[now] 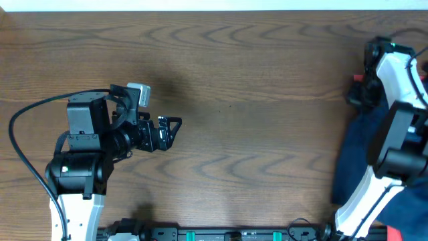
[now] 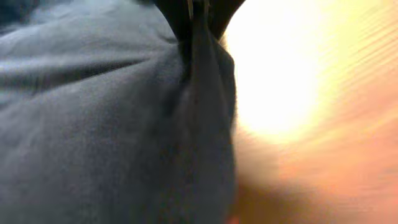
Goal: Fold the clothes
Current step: 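Drag the navy shorts leftward to the table center with the right gripper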
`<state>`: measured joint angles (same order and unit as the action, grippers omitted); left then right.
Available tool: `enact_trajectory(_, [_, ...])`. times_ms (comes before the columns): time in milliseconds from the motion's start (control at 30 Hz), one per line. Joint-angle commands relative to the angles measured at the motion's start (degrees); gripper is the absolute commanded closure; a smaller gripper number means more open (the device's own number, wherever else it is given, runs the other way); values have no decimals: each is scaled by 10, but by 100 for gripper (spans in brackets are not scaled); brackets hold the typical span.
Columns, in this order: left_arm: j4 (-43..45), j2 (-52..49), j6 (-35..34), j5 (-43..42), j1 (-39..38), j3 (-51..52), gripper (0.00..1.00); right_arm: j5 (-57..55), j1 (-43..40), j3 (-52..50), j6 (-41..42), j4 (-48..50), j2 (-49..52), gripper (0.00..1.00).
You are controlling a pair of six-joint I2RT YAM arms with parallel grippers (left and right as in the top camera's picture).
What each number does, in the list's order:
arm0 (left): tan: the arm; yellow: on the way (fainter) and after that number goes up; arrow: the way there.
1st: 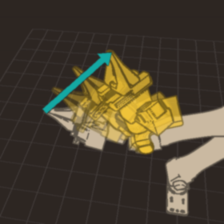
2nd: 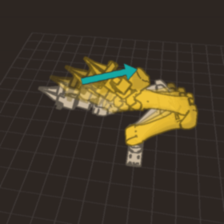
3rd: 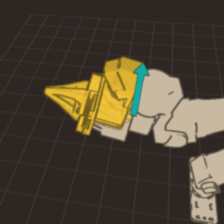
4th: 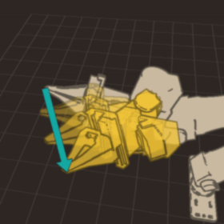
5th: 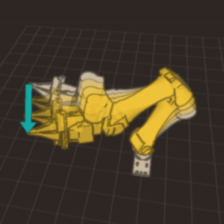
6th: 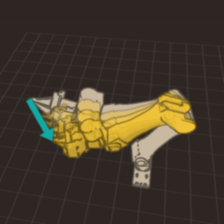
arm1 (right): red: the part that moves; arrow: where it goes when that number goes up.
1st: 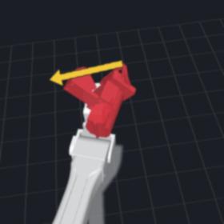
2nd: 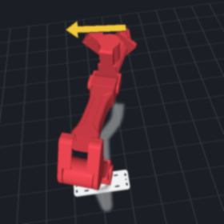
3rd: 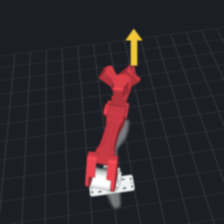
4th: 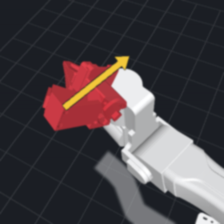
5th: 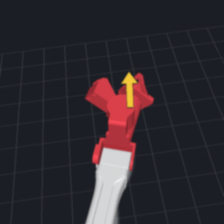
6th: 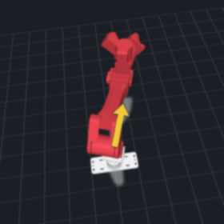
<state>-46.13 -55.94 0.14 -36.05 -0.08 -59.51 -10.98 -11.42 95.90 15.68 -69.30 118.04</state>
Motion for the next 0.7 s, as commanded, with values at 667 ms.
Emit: enact_trajectory(667, [-30,-1,-5,35,2,-10,2,121,478,19,-24,165,-7,62])
